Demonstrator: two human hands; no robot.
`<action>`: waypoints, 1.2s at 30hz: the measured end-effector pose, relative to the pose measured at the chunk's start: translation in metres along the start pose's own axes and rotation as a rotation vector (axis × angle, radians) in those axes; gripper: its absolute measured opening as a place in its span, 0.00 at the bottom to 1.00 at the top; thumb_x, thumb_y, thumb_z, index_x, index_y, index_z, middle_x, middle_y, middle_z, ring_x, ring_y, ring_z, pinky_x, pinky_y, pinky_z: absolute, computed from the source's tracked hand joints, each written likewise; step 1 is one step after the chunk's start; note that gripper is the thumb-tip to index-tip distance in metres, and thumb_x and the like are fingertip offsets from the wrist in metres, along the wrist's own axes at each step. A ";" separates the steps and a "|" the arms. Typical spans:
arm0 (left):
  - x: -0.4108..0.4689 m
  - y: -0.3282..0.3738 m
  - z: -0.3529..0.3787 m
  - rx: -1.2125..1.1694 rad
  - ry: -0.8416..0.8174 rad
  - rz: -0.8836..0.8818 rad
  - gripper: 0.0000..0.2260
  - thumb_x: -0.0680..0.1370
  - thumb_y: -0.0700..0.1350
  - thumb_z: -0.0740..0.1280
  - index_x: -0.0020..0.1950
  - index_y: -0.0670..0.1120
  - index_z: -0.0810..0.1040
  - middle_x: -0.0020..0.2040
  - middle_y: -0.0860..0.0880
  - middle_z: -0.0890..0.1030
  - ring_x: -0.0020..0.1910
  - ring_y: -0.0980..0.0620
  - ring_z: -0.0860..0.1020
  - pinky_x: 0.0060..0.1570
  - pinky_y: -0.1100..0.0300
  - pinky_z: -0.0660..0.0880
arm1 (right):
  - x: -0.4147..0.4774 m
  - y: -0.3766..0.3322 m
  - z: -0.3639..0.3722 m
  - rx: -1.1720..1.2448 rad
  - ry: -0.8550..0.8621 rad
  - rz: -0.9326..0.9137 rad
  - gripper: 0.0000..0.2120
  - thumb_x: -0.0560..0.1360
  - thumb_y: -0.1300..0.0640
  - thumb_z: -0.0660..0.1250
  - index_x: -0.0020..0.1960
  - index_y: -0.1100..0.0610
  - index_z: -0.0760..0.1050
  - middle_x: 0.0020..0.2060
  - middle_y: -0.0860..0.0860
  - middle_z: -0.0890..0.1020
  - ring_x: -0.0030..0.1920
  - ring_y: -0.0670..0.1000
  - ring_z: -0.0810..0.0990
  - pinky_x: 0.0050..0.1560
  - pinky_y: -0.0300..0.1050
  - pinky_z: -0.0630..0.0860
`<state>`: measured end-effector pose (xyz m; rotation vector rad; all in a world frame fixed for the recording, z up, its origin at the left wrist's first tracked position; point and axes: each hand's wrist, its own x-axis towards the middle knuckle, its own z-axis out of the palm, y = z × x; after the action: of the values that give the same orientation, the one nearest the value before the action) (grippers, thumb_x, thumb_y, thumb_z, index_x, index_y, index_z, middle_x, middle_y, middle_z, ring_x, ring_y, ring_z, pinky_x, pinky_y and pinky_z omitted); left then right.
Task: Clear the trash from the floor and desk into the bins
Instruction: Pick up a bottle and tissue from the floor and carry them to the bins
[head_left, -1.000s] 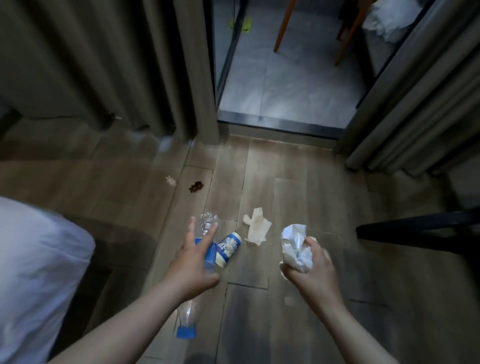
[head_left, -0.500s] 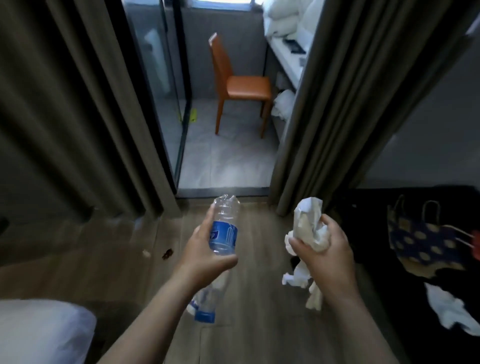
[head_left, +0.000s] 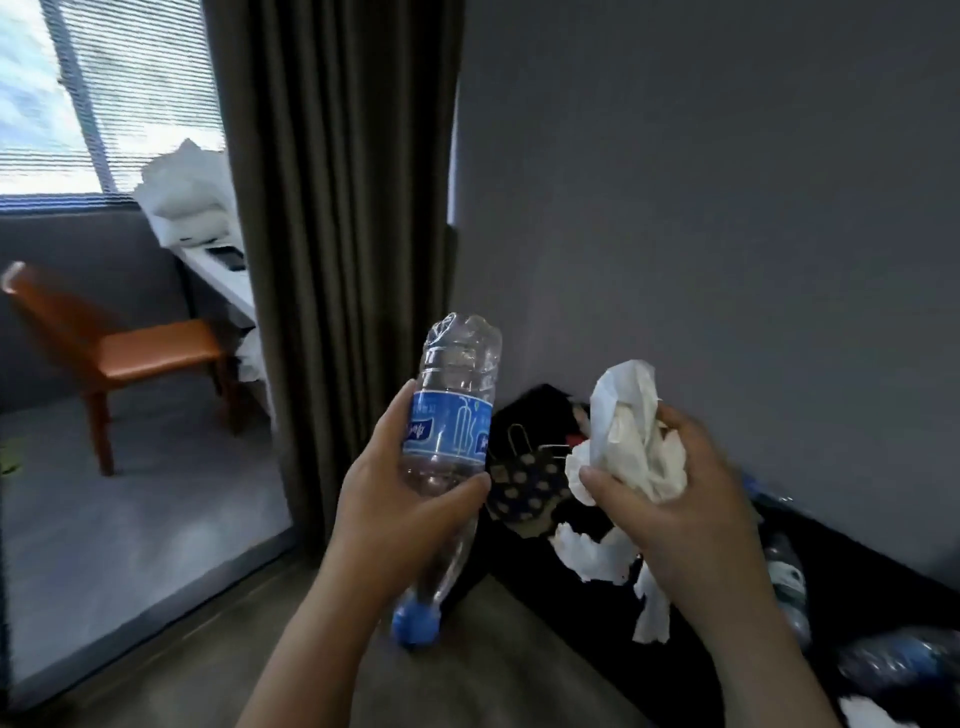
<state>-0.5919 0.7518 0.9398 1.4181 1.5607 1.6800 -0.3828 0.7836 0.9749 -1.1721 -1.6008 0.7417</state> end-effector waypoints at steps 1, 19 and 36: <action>-0.001 0.005 0.012 -0.036 -0.077 0.015 0.41 0.61 0.50 0.77 0.72 0.61 0.65 0.52 0.62 0.82 0.46 0.64 0.81 0.46 0.73 0.76 | -0.010 -0.002 -0.014 -0.024 0.057 -0.001 0.25 0.65 0.51 0.77 0.55 0.32 0.71 0.50 0.37 0.78 0.50 0.39 0.78 0.47 0.32 0.73; -0.217 0.156 0.287 -0.442 -1.051 0.191 0.35 0.64 0.44 0.79 0.63 0.67 0.67 0.49 0.70 0.79 0.44 0.69 0.79 0.35 0.79 0.71 | -0.292 -0.014 -0.289 -0.431 1.048 0.372 0.31 0.63 0.53 0.78 0.62 0.39 0.71 0.55 0.39 0.77 0.54 0.41 0.77 0.53 0.45 0.75; -0.560 0.322 0.514 -0.687 -1.577 0.200 0.43 0.56 0.56 0.77 0.69 0.69 0.64 0.55 0.66 0.80 0.49 0.66 0.81 0.48 0.64 0.77 | -0.569 -0.014 -0.562 -0.732 1.506 0.521 0.32 0.63 0.51 0.78 0.64 0.41 0.71 0.55 0.40 0.76 0.53 0.37 0.75 0.46 0.31 0.69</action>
<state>0.1669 0.4282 0.9398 1.6828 -0.0373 0.5205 0.1720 0.2073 0.9756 -1.9577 -0.2056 -0.5330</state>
